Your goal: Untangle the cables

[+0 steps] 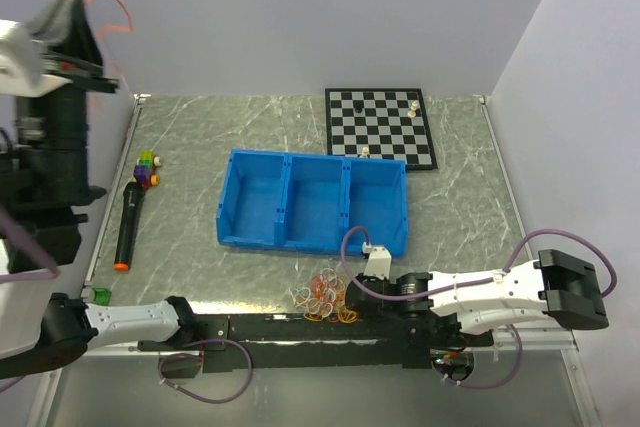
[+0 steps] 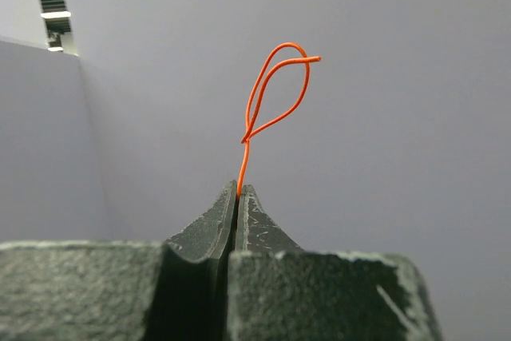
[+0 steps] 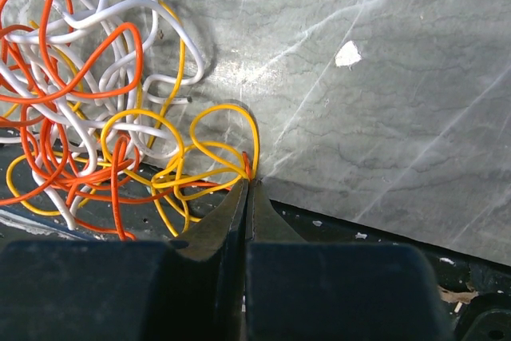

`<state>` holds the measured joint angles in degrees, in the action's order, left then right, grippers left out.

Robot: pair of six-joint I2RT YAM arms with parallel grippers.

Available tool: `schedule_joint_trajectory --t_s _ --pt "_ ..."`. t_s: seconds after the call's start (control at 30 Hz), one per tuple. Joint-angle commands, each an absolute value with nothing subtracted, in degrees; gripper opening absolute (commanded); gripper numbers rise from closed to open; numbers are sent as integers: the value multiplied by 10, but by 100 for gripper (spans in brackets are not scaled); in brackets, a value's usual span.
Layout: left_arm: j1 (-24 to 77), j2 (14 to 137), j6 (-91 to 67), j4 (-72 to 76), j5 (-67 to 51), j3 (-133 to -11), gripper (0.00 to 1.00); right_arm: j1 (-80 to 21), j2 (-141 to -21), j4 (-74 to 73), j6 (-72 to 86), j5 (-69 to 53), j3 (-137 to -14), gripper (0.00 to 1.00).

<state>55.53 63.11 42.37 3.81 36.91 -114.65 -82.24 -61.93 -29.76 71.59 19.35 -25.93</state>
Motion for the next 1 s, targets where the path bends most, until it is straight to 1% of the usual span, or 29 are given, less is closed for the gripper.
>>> schedule_joint_trajectory --t_s 0.0,0.17,0.37,0.47,0.73,0.97 --pt "554 621 409 23 366 -1089 1 -836 -610 -316 731 179 -253 0" --pt "554 587 380 1 363 -1001 1 -837 -603 -324 728 185 -262 0" --pt "553 532 359 3 375 -812 1 -838 -585 -330 734 193 -261 0" --pt "551 520 359 15 377 -757 1 -838 -575 -331 742 198 -253 0" --pt "541 562 359 55 371 -819 1 -839 -553 -330 756 200 -234 0" --pt "541 593 387 105 361 -881 1 -840 -567 -308 757 198 -228 0"
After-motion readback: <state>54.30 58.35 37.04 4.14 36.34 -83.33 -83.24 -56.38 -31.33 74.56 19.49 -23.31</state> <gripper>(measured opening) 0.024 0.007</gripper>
